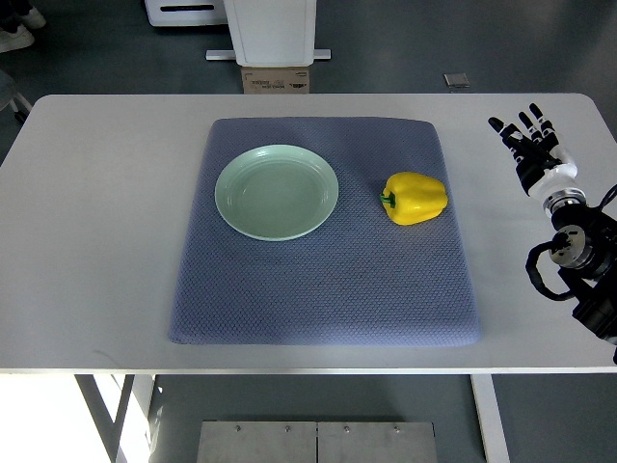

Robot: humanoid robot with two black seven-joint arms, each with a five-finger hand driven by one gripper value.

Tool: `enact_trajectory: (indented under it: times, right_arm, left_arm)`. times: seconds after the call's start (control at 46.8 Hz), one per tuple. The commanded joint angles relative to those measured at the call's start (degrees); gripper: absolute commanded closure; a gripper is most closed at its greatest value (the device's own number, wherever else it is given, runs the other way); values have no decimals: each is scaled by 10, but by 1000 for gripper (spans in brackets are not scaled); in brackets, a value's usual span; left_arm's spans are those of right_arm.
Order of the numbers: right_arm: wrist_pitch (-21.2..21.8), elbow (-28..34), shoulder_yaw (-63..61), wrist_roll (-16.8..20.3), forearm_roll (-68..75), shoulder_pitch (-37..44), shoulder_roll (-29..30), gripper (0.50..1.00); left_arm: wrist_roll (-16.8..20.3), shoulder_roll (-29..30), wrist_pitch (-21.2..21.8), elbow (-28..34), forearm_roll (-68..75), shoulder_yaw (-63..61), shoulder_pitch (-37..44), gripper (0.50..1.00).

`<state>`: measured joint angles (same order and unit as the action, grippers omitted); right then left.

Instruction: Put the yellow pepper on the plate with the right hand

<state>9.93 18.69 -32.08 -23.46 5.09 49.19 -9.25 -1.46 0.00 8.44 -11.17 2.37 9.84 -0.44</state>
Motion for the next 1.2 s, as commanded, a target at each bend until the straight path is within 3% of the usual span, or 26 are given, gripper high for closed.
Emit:
enact_trajectory:
  times: [0.0,0.492,0.898,1.176]
  right_arm:
    - [2,1,3,1,-1,2,-2,500]
    - [11,18,4,-1,-83,43,-21,500]
    - [21,162,106,-5,-177,67,-124,502]
    - [21,250,215,-48,-248,106,-194,502]
  left_arm:
    - [0,0,0,0,0,0,0,500]
    - [0,0,0,0,0,0,0,500]
    - [0,0,0,0,0,0,0,500]
    - [0,0,0,0,0,0,0,500]
